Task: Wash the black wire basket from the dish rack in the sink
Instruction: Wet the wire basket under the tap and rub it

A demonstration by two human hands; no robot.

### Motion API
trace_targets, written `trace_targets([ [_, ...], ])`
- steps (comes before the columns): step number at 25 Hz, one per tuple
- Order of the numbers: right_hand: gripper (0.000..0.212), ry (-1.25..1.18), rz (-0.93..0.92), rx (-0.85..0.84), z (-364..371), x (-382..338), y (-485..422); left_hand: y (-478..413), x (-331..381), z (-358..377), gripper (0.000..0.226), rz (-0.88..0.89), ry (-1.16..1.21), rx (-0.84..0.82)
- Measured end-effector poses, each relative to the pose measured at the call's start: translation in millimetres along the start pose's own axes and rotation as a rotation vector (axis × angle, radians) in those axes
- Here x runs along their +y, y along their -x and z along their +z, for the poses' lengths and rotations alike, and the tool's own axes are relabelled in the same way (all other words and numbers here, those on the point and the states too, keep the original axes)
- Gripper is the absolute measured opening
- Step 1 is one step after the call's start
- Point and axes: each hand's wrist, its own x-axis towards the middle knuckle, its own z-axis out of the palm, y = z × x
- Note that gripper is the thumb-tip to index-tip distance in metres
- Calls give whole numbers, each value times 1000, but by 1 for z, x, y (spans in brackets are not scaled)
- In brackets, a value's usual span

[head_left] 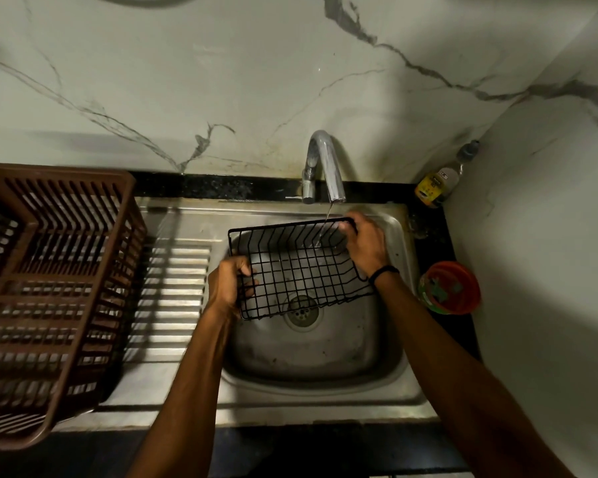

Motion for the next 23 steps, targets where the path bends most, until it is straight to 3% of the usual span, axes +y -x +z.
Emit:
trace_targets([
  [2,31,-27,137,1,3,0,2,6,-5,0,39,13,35,18],
  [5,27,29,114,-40,8,-6,2,13,-18,-7,38,17,39,20],
  [8,31,175,60,-73,7,-13,1,21,-26,-18,9,-40,36,-83],
  [11,29,296,13,-83,3,-23,2,34,-20,-23,26,-41,-26,-140],
  [13,26,380,-25,-97,-1,-29,2,36,-11,-26,32,57,-154,-88],
  [16,22,422,-71,-140,-6,-35,2,22,7,-19,86,201,-521,-2],
  [18,20,436,-114,-173,-8,-38,3,14,15,0,80,246,-775,-60],
  [20,16,468,-125,-205,-9,-40,3,7,23,30,68,271,-980,-230],
  [23,14,510,-109,-221,-11,-44,1,-6,26,61,61,359,-1095,-372],
])
